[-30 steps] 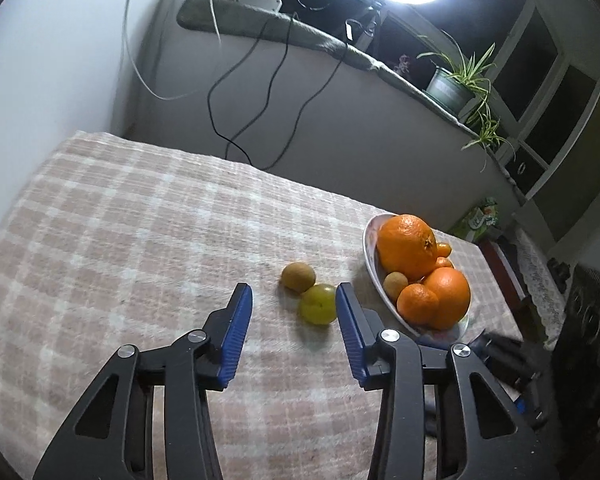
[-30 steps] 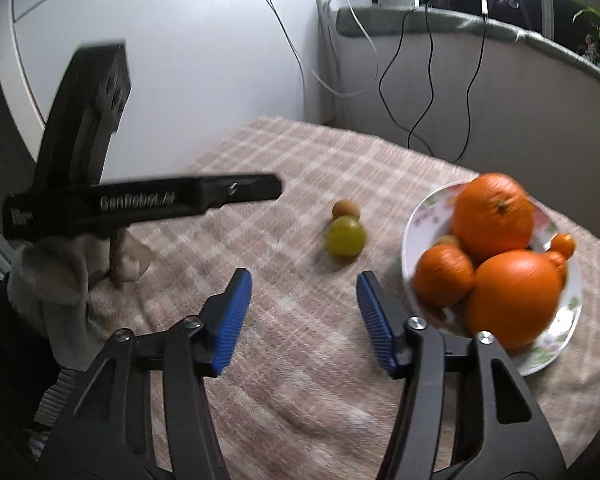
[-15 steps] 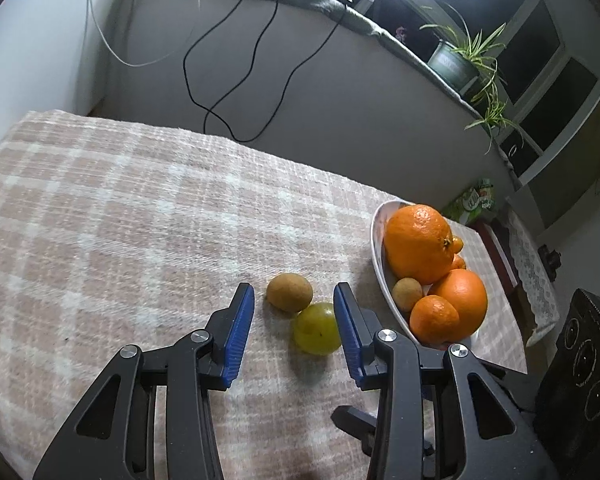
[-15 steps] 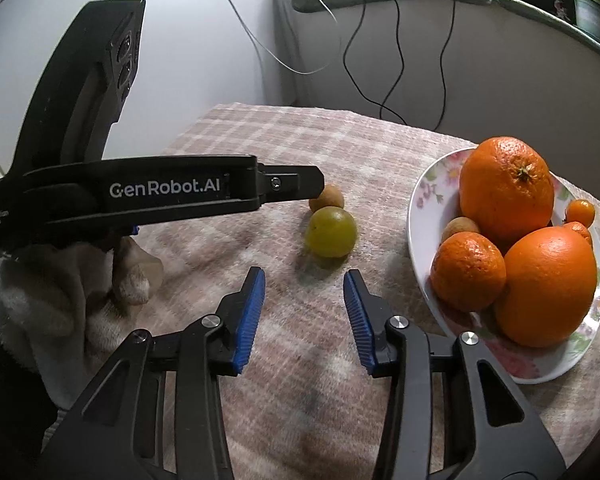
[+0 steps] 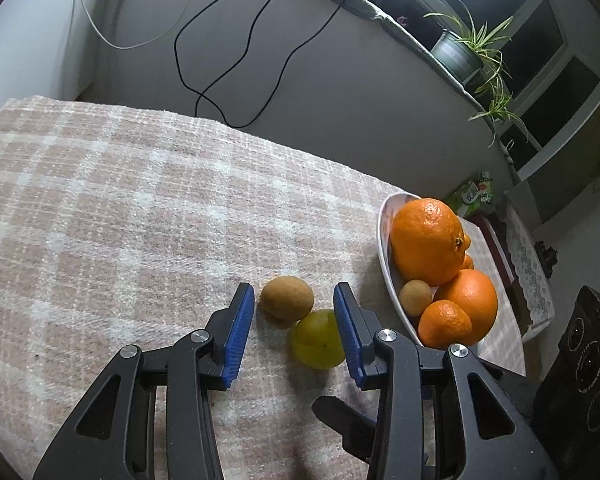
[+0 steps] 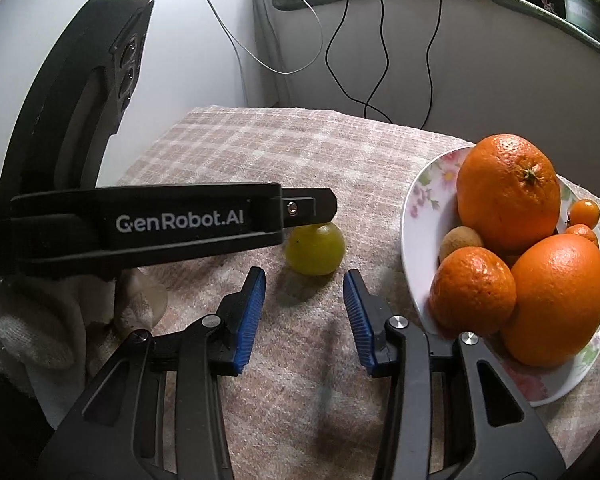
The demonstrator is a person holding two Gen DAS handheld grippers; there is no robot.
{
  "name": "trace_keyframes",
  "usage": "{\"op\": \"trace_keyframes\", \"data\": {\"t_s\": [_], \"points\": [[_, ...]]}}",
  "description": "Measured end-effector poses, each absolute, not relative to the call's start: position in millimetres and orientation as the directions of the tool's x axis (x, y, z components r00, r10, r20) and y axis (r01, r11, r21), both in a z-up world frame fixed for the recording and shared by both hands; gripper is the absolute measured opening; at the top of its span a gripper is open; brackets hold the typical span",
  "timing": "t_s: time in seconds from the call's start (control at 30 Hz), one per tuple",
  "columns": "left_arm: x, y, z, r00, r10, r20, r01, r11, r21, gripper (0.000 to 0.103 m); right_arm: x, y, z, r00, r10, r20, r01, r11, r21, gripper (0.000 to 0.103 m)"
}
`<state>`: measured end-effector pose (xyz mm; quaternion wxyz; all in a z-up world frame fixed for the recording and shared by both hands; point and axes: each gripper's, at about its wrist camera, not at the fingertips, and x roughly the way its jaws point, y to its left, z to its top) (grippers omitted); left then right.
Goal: Organize fruits
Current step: 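Close the right gripper on the green fruit while the left gripper closes on the kiwi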
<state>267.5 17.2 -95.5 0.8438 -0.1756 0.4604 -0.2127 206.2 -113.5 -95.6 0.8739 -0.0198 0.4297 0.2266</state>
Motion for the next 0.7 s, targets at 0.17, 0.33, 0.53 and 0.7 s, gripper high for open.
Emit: {"op": "trace_keyframes", "data": {"t_s": [0.17,0.33,0.53,0.7], "points": [[268.2,19.8,-97.1,0.489,-0.522,-0.699,0.199,0.847,-0.493,0.026,208.8,-111.7,-96.6,0.531,0.376,-0.759,-0.414,0.897,0.154,0.043],[267.5,25.4,-99.5,0.493,-0.523,-0.695,0.187,0.844,-0.503,0.024,209.0,-107.1,-97.3,0.535,0.366,-0.762,-0.428,0.895,0.129,0.041],[265.2,31.1,-100.3,0.501,-0.523,-0.690,0.180,0.842,-0.508,0.024,213.8,-99.1,-97.6,0.540,0.349,-0.766,-0.444,0.891,0.093,0.039],[263.7,43.8,-100.6,0.516,-0.517,-0.682,0.158,0.841,-0.518,0.024,217.5,-94.8,-97.1,0.550,0.328,-0.768,-0.446,0.893,0.062,0.039]]}}
